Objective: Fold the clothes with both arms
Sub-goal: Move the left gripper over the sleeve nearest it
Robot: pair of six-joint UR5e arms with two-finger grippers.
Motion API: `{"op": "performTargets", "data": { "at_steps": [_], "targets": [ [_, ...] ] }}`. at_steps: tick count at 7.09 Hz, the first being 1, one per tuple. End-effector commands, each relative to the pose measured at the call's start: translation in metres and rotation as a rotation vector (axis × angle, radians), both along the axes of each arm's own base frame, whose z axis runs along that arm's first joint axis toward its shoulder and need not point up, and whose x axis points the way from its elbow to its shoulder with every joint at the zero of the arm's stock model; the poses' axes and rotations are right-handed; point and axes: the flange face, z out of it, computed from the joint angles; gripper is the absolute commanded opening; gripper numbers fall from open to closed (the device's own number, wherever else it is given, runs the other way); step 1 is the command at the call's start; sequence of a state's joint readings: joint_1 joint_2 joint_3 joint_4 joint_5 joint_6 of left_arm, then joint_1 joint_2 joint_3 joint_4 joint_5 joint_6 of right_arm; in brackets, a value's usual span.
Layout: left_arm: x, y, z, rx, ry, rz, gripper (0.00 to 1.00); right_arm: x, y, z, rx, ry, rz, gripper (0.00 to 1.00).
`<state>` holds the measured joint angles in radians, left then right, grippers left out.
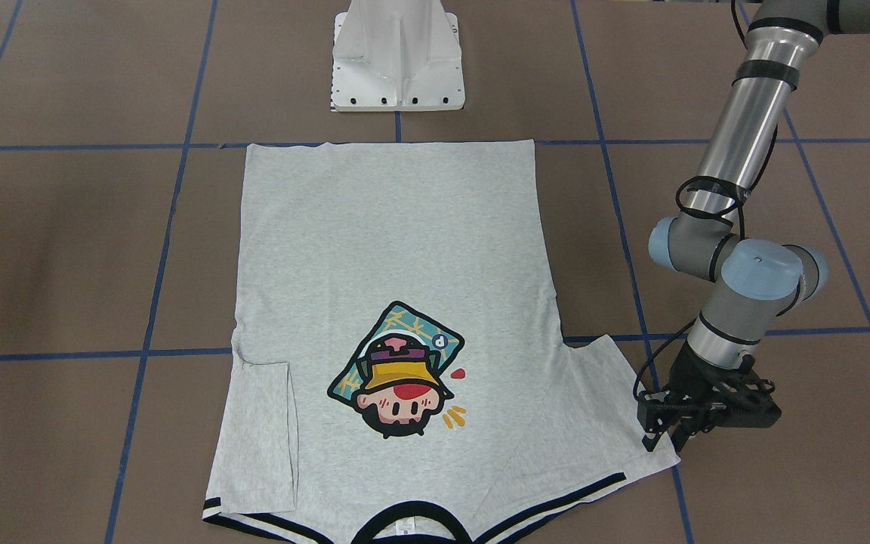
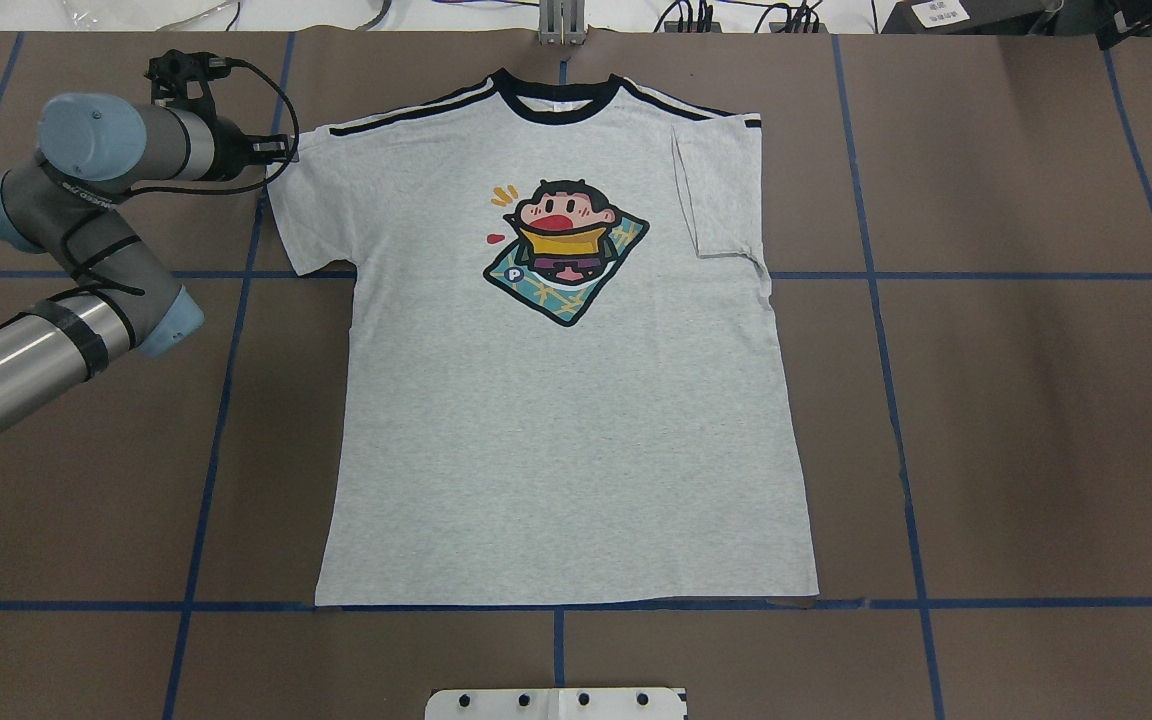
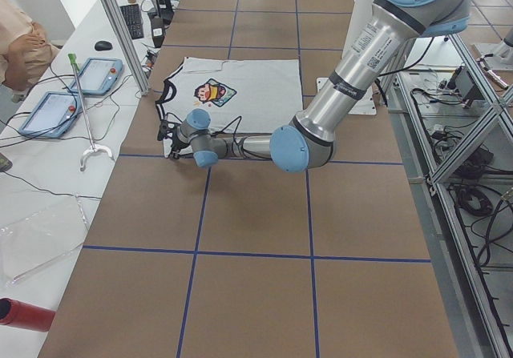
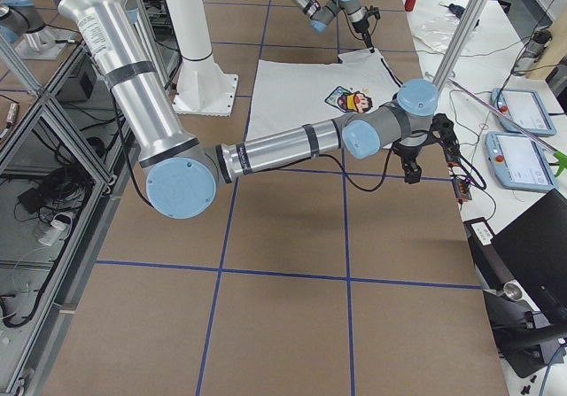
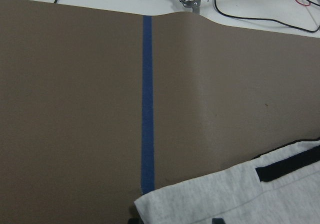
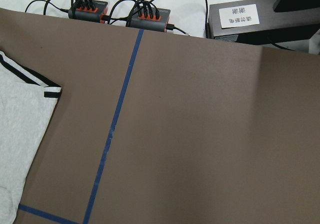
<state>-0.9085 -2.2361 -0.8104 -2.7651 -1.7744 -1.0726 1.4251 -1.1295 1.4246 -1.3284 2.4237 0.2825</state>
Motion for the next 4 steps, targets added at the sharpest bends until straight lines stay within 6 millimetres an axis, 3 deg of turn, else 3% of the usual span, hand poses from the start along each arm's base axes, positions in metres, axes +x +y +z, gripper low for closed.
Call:
{"op": "performTargets", "data": {
  "at_steps": [1, 3, 4],
  "targets": [
    [0.000, 0.001, -0.003, 0.015, 0.012, 0.001, 0.00, 0.001, 0.000, 0.000, -0.002, 0.000, 0.002, 1.00],
    [-0.005, 0.001, -0.005, 0.024, 0.018, -0.005, 0.00, 0.000, 0.001, 0.001, -0.003, -0.002, 0.001, 1.00],
    [-0.008, 0.002, -0.021, 0.051, 0.038, -0.007, 0.00, 0.000, 0.003, 0.001, -0.001, -0.002, 0.001, 1.00]
  ]
}}
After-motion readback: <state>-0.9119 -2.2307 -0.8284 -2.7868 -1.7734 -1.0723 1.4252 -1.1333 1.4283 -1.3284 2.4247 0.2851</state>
